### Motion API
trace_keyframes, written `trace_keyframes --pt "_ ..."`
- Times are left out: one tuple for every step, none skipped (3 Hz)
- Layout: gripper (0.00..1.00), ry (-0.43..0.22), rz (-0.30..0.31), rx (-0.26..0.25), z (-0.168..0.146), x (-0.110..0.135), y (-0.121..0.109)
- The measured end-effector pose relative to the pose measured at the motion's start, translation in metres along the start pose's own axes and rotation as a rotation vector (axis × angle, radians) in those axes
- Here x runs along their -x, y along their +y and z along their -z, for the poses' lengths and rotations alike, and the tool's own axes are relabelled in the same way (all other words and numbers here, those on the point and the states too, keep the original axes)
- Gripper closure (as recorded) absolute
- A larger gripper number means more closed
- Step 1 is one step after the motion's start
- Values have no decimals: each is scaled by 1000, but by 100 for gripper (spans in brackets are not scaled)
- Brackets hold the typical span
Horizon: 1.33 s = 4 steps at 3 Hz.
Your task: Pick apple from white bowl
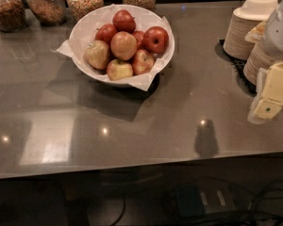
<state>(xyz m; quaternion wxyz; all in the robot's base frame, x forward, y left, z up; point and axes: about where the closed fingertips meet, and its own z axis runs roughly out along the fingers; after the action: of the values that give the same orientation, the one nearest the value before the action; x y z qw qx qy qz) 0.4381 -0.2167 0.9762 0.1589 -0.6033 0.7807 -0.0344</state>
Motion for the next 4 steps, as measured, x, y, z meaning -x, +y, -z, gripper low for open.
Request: trace_keyframes --pt "0 0 0 0 0 0 0" --pt "0 -61 7 -8 1 18 -3" --pt "0 -149 -4 -20 -5 53 -9" --pt "0 -231 -7 -42 -12 94 -21"
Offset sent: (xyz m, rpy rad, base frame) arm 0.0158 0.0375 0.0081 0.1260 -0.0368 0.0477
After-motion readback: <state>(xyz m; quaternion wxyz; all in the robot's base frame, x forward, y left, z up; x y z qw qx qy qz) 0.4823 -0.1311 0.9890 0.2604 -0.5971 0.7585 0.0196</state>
